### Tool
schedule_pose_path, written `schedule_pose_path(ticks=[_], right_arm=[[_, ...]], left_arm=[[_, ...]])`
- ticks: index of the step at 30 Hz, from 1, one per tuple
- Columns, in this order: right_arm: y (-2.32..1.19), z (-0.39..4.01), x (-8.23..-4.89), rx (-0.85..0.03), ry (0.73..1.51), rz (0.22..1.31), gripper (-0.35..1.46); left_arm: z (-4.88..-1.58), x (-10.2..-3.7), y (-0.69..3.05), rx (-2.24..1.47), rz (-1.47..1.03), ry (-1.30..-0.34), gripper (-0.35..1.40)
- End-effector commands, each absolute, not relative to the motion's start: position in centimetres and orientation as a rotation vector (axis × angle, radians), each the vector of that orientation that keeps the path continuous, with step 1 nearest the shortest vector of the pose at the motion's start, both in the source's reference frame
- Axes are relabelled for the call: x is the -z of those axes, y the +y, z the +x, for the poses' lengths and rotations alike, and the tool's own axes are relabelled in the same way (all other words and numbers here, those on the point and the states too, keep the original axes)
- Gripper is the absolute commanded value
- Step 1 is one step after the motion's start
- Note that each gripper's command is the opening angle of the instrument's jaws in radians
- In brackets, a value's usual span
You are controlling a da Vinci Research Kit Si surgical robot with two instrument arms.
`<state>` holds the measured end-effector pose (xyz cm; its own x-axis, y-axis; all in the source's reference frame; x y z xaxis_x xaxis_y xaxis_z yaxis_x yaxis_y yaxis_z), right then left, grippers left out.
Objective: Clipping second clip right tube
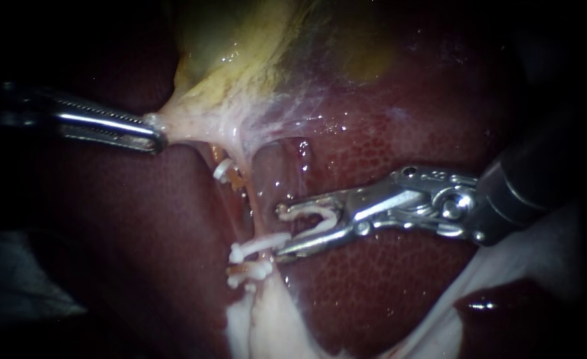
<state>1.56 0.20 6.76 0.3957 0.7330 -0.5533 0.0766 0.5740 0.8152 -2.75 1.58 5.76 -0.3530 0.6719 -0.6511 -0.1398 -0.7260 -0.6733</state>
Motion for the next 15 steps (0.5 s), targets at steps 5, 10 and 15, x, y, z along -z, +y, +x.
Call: schedule_pose_path(ticks=[5,10,15], right_arm=[[0.18,1.69,-6.82,-0.498,1.122,0.885,0.49],[0.16,1.8,-6.88,-0.501,1.13,0.88,0.5],[0.11,1.85,-6.93,-0.5,1.13,0.875,0.5]], left_arm=[[-2.75,-5.76,1.58,-2.111,-1.369,-0.712,-0.35],[-2.75,-5.76,1.58,-2.111,-1.369,-0.712,-0.35],[-2.75,-5.76,1.58,-2.111,-1.369,-0.712,-0.35]])
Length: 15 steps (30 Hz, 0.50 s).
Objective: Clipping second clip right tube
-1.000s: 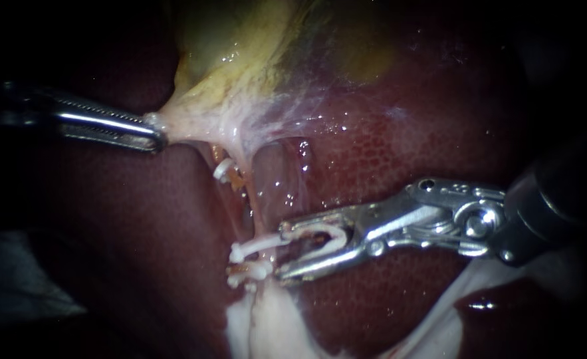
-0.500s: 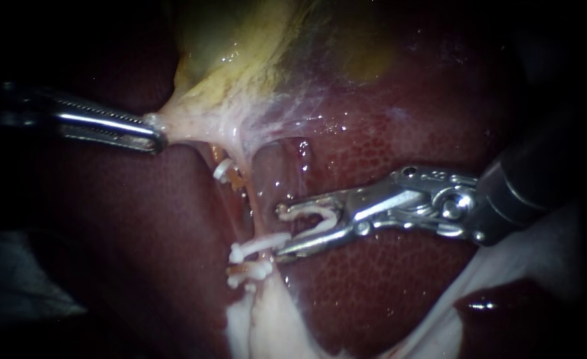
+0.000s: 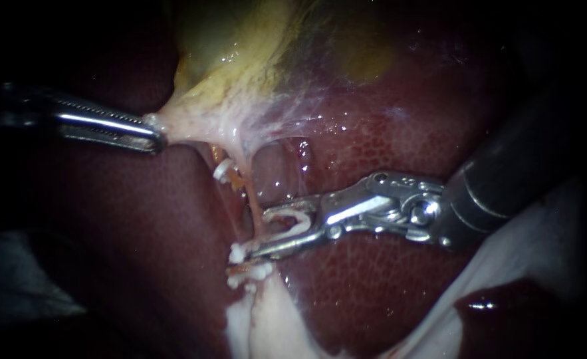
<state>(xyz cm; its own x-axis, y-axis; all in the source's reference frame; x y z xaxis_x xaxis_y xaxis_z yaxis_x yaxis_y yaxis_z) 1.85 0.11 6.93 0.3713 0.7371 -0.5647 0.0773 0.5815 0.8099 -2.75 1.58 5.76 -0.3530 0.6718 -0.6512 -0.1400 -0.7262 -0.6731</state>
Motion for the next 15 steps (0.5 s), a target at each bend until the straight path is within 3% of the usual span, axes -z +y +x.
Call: schedule_pose_path(ticks=[1,15], right_arm=[[0.11,1.87,-6.94,-0.501,1.133,0.875,0.5],[0.03,2.13,-6.91,-0.52,1.24,0.891,0.5]], left_arm=[[-2.76,-5.76,1.58,-2.111,-1.369,-0.712,-0.35],[-2.77,-5.75,1.57,-2.11,-1.369,-0.711,-0.35]])
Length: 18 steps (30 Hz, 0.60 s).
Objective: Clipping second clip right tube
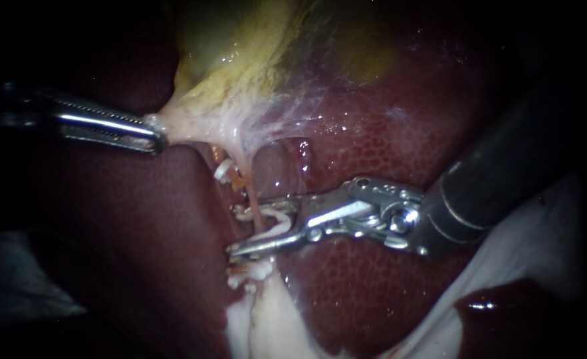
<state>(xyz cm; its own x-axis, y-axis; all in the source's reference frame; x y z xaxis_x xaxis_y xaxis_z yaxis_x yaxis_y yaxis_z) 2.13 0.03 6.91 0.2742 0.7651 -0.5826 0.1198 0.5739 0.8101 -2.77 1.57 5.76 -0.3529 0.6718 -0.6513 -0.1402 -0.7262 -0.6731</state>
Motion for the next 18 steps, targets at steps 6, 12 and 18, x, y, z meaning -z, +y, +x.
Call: schedule_pose_path(ticks=[6,12,18], right_arm=[[-0.07,2.16,-6.75,-0.482,1.24,0.934,0.49],[-0.15,2.16,-6.55,-0.44,1.263,0.998,0.45],[-0.15,2.2,-6.41,-0.434,1.258,1.076,0.42]], left_arm=[[-2.77,-5.75,1.57,-2.11,-1.369,-0.711,-0.35],[-2.77,-5.75,1.57,-2.11,-1.369,-0.711,-0.35],[-2.77,-5.75,1.57,-2.111,-1.369,-0.712,-0.35]])
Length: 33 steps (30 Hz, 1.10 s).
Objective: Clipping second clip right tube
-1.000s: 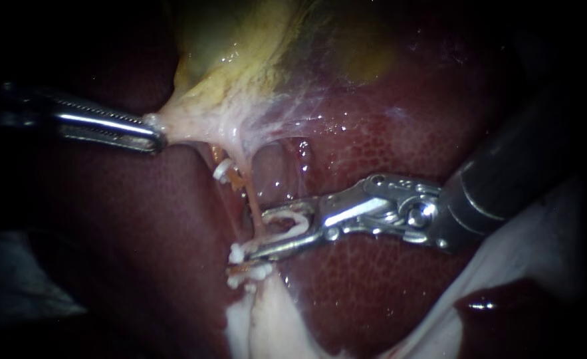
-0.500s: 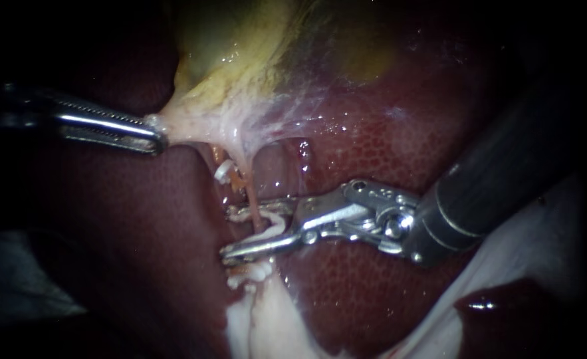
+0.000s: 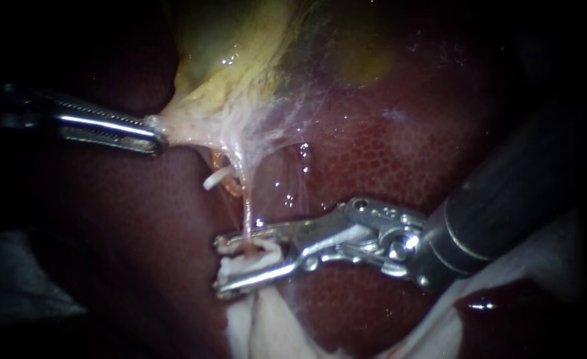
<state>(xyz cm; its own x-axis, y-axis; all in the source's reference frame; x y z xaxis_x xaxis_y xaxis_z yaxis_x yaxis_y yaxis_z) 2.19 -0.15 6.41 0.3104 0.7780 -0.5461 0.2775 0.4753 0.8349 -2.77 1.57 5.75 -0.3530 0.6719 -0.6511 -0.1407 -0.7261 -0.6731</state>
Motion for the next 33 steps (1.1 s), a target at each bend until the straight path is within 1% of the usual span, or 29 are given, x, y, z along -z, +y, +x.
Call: schedule_pose_path(ticks=[1,5,10,13,15,18,19,24,33], right_arm=[[-0.14,2.19,-6.4,-0.44,1.256,1.078,0.41],[-0.09,2.19,-6.37,-0.481,1.247,1.083,0.33],[-0.06,2.18,-6.35,-0.497,1.239,1.096,0.22],[-0.06,2.17,-6.35,-0.515,1.228,1.112,0.04],[-0.06,2.17,-6.35,-0.548,1.208,1.138,-0.07],[-0.06,2.16,-6.36,-0.58,1.188,1.165,-0.31],[-0.05,2.16,-6.36,-0.589,1.182,1.173,-0.35],[-0.05,2.13,-6.38,-0.63,1.161,1.178,-0.35],[-0.06,2.11,-6.39,-0.636,1.146,1.182,-0.35]], left_arm=[[-2.77,-5.75,1.57,-2.111,-1.369,-0.712,-0.35],[-2.77,-5.75,1.57,-2.111,-1.369,-0.712,-0.35],[-2.77,-5.75,1.57,-2.11,-1.369,-0.711,-0.35],[-2.77,-5.75,1.57,-2.11,-1.369,-0.711,-0.35],[-2.77,-5.75,1.57,-2.111,-1.369,-0.712,-0.35],[-2.77,-5.75,1.57,-2.111,-1.369,-0.712,-0.35],[-2.77,-5.75,1.57,-2.111,-1.369,-0.712,-0.35],[-2.77,-5.75,1.57,-2.11,-1.369,-0.712,-0.35],[-2.77,-5.75,1.57,-2.111,-1.369,-0.711,-0.35]])
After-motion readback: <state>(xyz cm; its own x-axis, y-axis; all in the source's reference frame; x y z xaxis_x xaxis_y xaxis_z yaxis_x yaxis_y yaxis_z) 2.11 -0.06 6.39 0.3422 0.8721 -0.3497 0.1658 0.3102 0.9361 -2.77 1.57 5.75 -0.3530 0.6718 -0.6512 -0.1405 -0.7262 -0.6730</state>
